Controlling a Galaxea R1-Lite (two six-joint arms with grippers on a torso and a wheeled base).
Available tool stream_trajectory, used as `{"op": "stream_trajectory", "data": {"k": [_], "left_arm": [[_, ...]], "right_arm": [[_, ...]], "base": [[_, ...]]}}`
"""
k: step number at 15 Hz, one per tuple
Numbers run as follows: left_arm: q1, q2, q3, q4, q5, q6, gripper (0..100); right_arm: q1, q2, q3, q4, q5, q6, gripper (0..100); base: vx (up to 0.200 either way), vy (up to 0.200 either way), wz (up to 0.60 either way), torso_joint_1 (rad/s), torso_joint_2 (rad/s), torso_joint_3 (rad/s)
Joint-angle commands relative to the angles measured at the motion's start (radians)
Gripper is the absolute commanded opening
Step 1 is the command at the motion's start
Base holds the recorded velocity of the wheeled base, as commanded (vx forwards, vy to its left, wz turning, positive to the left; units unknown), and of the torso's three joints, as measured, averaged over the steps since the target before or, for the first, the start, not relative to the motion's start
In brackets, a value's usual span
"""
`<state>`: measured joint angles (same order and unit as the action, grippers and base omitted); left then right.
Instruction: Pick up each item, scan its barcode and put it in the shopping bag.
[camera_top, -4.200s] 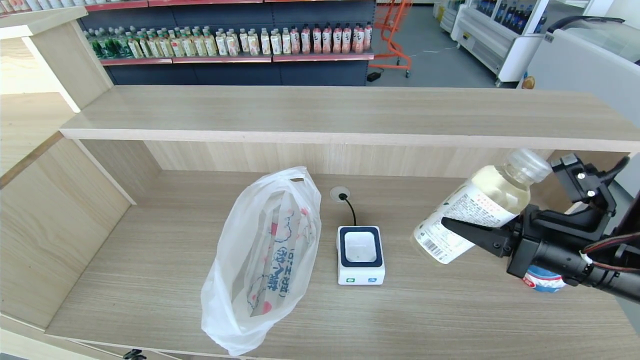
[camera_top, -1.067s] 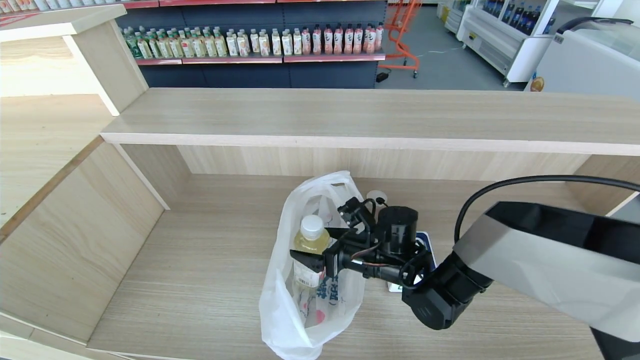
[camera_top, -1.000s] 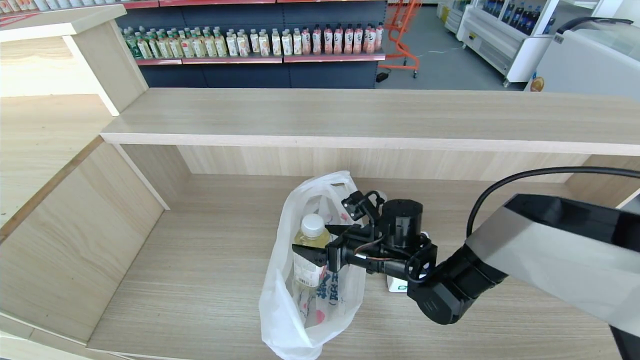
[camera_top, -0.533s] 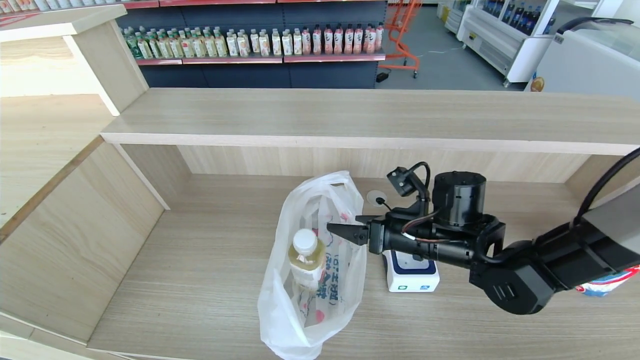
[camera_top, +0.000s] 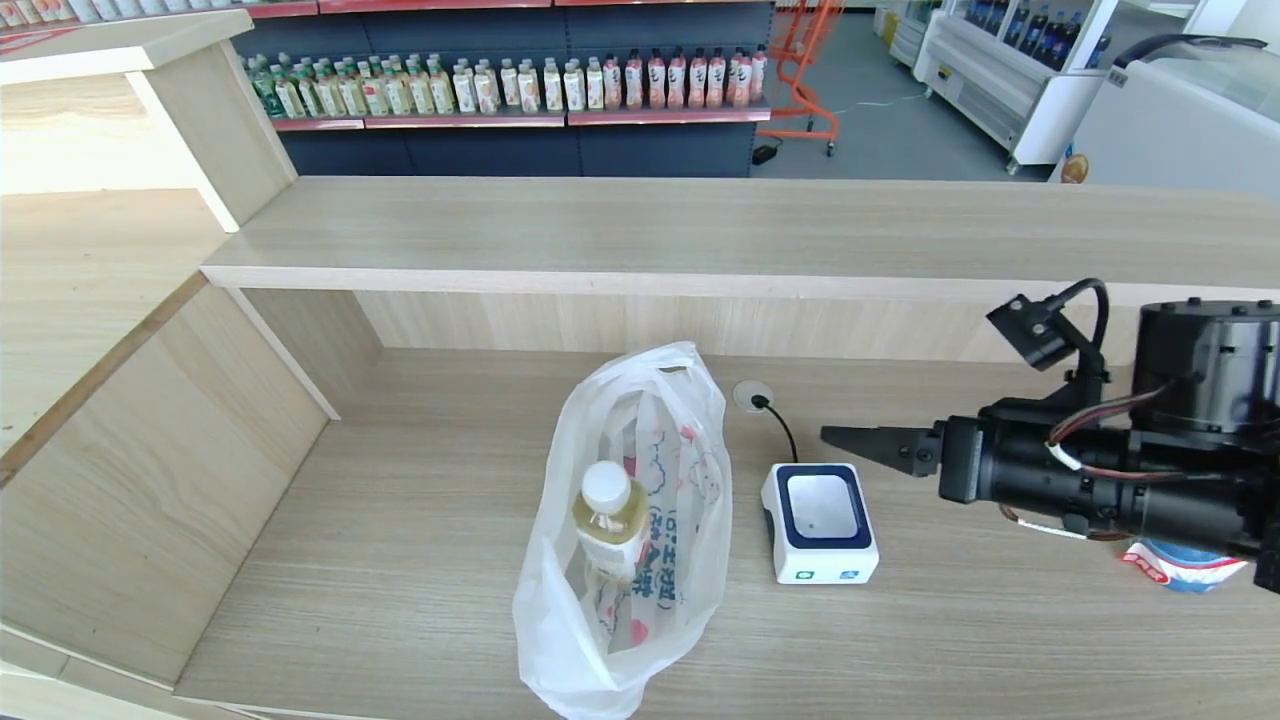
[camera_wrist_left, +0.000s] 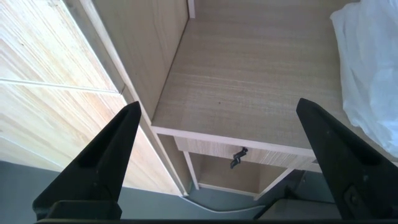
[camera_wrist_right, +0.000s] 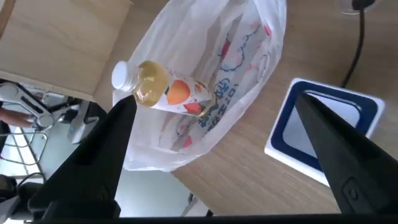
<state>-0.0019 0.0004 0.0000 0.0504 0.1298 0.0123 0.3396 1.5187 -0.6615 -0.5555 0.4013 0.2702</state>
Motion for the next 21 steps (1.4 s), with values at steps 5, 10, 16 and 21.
{"op": "stream_trajectory", "data": {"k": [5,10,16,21], "left_arm": [[-0.001,0.0,0.0,0.0,0.001,0.0,100],[0.0,0.0,0.0,0.0,0.001,0.0,100],[0.0,0.0,0.0,0.0,0.001,0.0,100],[0.0,0.003,0.0,0.0,0.001,0.001,100]], "right_arm": [[-0.386,-0.239,0.023,0.272,-0.033,-0.169,100],[-0.481,-0.339,0.022,0.344,-0.061,-0.189,100],[-0.496,-0.391,0.02,0.417,-0.121,-0.189,100],[-0.496,-0.387,0.022,0.424,-0.167,-0.174,100]], "base": [[0.0,0.0,0.0,0.0,0.0,0.0],[-0.04,0.0,0.0,0.001,0.0,0.0],[-0.167,0.0,0.0,0.0,0.0,0.001],[0.0,-0.12,0.0,0.004,0.0,0.0]]}}
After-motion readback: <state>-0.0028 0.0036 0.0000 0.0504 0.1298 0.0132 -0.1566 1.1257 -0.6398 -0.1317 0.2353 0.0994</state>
